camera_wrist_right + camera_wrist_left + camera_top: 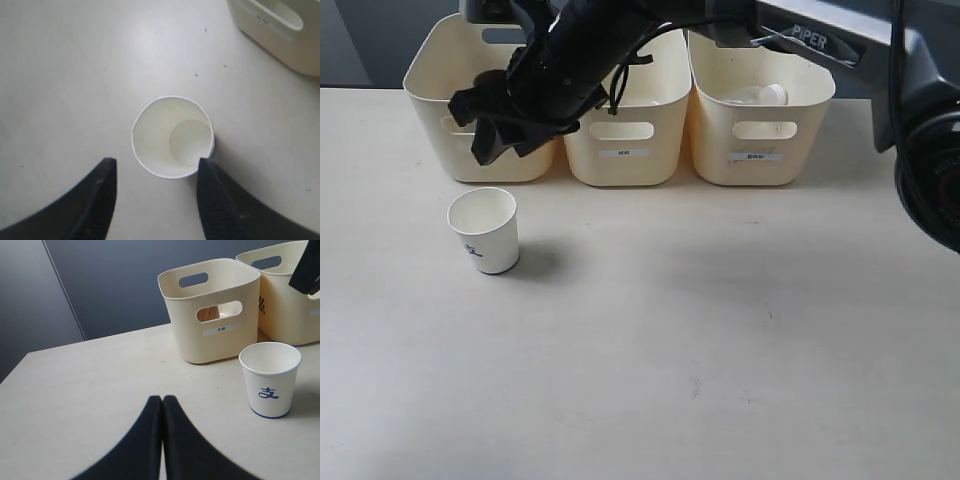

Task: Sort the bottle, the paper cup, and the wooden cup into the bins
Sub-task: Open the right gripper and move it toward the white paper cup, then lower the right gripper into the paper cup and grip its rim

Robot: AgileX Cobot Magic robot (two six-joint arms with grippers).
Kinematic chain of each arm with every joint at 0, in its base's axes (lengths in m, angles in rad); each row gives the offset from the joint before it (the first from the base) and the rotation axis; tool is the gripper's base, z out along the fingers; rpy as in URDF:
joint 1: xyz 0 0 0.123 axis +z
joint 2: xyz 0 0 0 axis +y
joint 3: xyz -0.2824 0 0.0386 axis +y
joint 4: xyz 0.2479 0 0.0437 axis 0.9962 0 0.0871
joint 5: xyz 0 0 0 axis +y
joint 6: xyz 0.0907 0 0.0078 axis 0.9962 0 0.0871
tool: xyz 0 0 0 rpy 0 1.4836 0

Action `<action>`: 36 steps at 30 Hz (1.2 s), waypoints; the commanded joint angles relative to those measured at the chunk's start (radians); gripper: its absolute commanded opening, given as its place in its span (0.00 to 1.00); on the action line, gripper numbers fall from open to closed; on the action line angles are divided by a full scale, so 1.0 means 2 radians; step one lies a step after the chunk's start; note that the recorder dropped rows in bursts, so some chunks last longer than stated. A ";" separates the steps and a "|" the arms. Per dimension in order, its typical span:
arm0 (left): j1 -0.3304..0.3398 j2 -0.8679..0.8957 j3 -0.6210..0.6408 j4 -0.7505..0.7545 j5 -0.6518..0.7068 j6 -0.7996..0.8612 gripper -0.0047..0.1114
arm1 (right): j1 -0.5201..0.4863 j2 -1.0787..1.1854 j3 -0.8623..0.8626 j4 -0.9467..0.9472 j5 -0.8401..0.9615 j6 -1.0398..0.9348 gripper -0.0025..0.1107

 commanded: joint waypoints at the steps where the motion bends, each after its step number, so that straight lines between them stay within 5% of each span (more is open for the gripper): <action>1: -0.002 -0.002 0.001 0.000 -0.003 -0.001 0.04 | -0.001 0.012 -0.002 -0.005 0.006 0.012 0.45; 36: -0.002 -0.002 0.001 0.000 -0.003 -0.001 0.04 | 0.026 0.079 -0.002 -0.003 -0.039 0.058 0.45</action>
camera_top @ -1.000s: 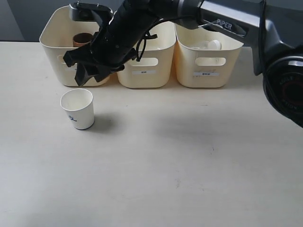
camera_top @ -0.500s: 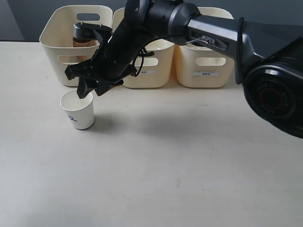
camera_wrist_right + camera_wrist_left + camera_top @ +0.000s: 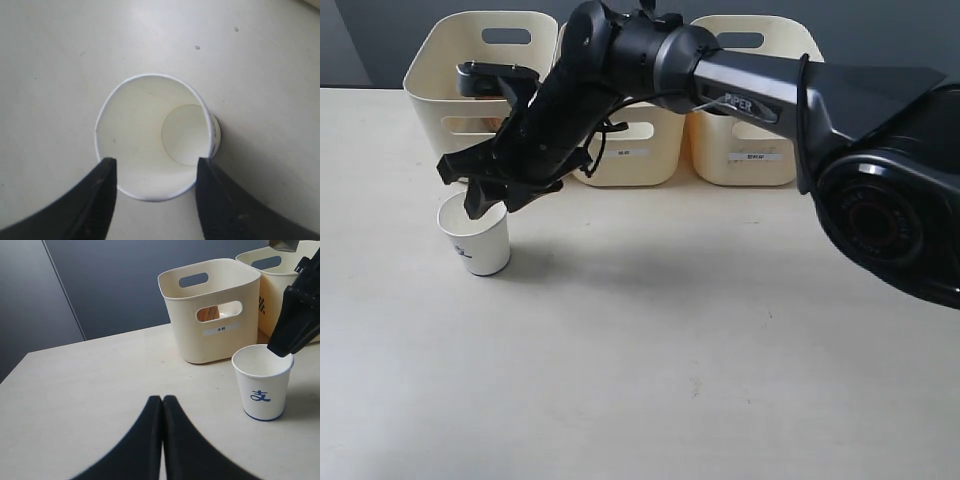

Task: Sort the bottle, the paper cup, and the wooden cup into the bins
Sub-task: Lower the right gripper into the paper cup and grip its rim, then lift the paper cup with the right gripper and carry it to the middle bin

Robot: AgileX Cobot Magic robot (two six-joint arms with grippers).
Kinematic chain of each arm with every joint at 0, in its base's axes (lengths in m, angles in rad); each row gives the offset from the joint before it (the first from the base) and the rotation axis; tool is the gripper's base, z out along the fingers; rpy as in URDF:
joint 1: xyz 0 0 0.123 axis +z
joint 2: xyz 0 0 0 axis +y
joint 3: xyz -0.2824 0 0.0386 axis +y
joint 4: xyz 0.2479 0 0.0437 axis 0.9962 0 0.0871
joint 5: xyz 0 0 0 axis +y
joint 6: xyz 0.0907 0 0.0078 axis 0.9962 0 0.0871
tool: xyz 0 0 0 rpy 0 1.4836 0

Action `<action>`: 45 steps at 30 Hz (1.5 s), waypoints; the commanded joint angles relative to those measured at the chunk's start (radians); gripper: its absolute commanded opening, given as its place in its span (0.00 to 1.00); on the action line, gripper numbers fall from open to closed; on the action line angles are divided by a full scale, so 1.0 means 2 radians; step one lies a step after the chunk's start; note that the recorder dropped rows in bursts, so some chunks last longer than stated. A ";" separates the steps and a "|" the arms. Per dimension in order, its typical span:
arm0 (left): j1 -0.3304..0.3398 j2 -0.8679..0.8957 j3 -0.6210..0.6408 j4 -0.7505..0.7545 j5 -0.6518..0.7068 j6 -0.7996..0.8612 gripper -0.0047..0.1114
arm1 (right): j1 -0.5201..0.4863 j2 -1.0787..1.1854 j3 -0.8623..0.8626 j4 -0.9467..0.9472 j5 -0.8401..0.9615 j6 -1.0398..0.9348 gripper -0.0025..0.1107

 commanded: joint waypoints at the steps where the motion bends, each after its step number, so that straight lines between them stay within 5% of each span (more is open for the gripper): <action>1: -0.002 -0.002 0.001 0.000 -0.003 -0.001 0.04 | 0.002 0.011 0.000 -0.015 -0.001 0.017 0.45; 20: -0.002 -0.002 0.001 0.000 -0.003 -0.001 0.04 | 0.002 0.021 0.000 -0.038 -0.012 0.040 0.45; 23: -0.002 -0.002 0.001 0.000 -0.003 -0.001 0.04 | 0.002 0.021 0.000 -0.038 -0.018 0.040 0.33; 26: -0.002 -0.002 0.001 0.000 -0.003 -0.001 0.04 | 0.002 0.021 0.000 -0.038 -0.020 0.035 0.04; 45: -0.002 -0.002 0.001 0.000 -0.003 -0.001 0.04 | 0.001 -0.051 0.000 -0.061 -0.028 0.026 0.02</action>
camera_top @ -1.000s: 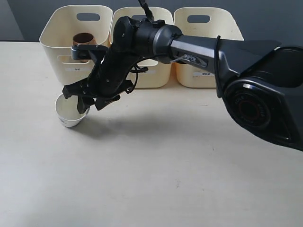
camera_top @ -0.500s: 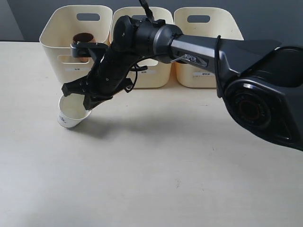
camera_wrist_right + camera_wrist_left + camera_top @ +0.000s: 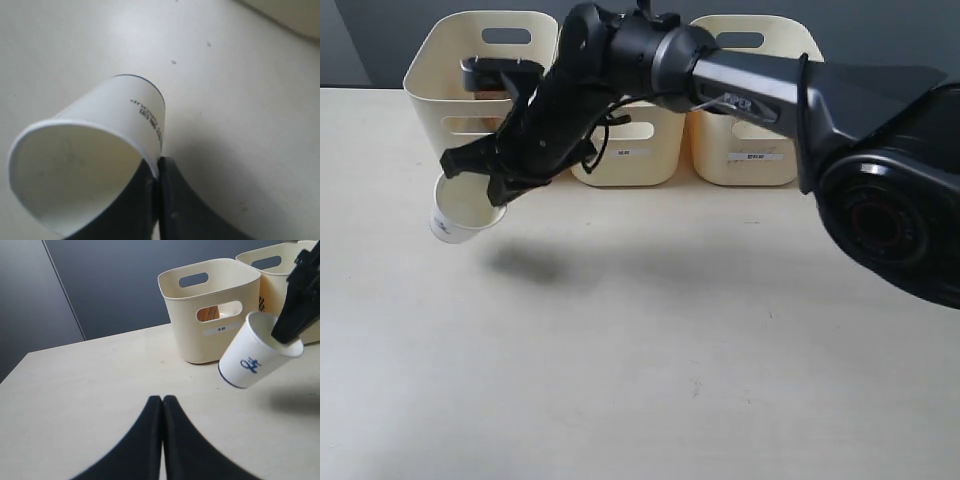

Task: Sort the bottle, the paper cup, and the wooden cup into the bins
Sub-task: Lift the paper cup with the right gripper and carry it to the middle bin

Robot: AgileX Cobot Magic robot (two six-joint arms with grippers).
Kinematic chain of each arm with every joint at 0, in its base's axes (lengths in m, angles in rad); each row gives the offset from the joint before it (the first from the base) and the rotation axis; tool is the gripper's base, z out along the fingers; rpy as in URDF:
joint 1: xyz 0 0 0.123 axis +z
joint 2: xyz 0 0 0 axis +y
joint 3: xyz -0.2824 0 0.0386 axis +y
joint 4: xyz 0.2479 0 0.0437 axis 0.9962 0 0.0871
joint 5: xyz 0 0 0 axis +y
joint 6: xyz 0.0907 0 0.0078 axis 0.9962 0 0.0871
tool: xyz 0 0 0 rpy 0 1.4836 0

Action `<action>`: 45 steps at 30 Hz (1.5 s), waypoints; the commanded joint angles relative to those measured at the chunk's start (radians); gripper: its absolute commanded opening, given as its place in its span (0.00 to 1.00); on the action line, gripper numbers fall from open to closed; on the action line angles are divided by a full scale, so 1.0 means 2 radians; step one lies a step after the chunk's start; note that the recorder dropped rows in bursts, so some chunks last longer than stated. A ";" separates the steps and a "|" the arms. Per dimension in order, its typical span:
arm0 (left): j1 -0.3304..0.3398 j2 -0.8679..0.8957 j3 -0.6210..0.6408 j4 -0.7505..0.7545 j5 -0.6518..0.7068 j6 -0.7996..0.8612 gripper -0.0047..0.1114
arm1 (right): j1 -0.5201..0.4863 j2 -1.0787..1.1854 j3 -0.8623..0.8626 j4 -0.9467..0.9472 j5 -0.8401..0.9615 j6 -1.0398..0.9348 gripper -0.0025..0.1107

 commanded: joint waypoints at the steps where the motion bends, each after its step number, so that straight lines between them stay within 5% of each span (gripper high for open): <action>1: -0.002 -0.002 0.001 0.000 -0.003 -0.001 0.04 | 0.000 -0.051 -0.001 -0.033 -0.002 -0.005 0.02; 14: -0.002 -0.002 0.001 0.000 -0.003 -0.001 0.04 | -0.017 -0.158 -0.001 -0.229 0.005 0.112 0.02; 25: -0.002 -0.002 0.001 0.000 -0.003 -0.001 0.04 | -0.094 -0.156 -0.001 -0.223 -0.009 0.163 0.02; 45: -0.002 -0.002 0.001 0.000 -0.003 -0.001 0.04 | -0.101 -0.078 -0.001 -0.312 -0.061 0.252 0.02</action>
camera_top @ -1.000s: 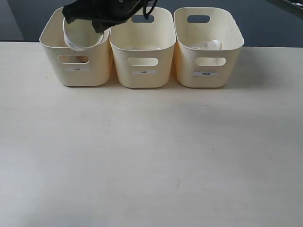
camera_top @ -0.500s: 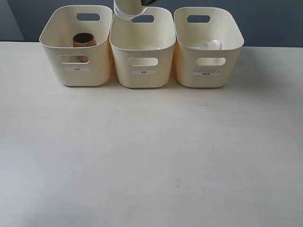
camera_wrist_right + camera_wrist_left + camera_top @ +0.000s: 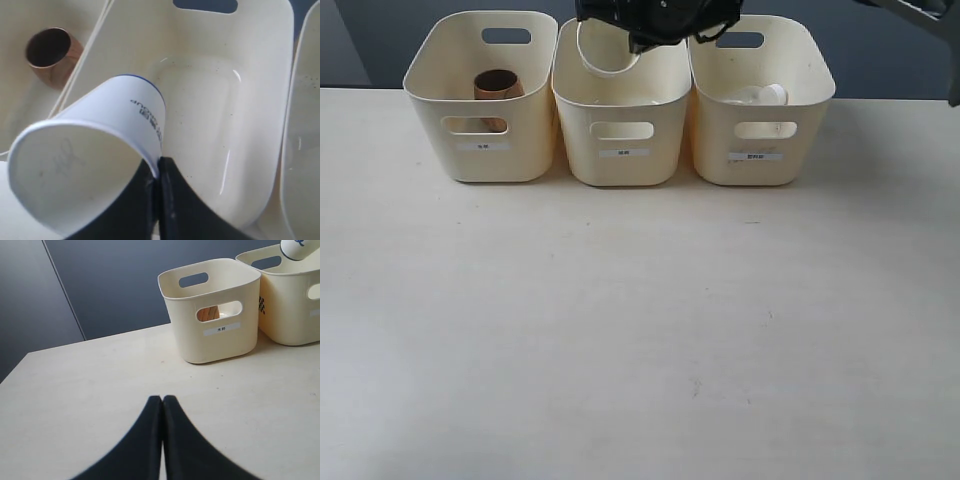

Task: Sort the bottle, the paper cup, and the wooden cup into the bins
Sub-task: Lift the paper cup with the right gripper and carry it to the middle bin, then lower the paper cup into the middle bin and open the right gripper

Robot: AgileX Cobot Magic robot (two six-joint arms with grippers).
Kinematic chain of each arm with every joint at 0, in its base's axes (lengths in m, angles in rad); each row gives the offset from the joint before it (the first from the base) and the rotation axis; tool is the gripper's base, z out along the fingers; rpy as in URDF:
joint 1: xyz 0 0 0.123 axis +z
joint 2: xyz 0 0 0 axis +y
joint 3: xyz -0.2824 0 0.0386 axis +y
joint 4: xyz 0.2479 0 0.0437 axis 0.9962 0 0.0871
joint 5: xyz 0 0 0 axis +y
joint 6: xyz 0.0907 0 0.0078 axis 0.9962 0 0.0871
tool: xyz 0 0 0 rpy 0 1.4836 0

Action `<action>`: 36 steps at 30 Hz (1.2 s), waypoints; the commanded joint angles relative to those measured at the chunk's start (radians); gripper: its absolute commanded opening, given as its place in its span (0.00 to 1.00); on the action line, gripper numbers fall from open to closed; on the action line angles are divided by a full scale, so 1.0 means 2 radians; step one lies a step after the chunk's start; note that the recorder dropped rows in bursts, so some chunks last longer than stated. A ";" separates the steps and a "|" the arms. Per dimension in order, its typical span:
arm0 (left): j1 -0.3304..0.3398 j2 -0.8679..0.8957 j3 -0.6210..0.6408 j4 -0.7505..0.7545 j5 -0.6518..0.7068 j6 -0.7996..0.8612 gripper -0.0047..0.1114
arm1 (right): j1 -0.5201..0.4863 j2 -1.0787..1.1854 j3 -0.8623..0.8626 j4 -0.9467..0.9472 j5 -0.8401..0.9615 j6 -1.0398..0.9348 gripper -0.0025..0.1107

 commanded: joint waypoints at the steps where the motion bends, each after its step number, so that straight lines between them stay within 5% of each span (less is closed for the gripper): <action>1: -0.002 -0.002 0.001 0.000 -0.003 -0.001 0.04 | -0.003 0.009 -0.001 -0.041 -0.011 0.026 0.02; 36: -0.002 -0.002 0.001 0.000 -0.003 -0.001 0.04 | -0.013 0.035 -0.001 -0.051 -0.009 0.030 0.02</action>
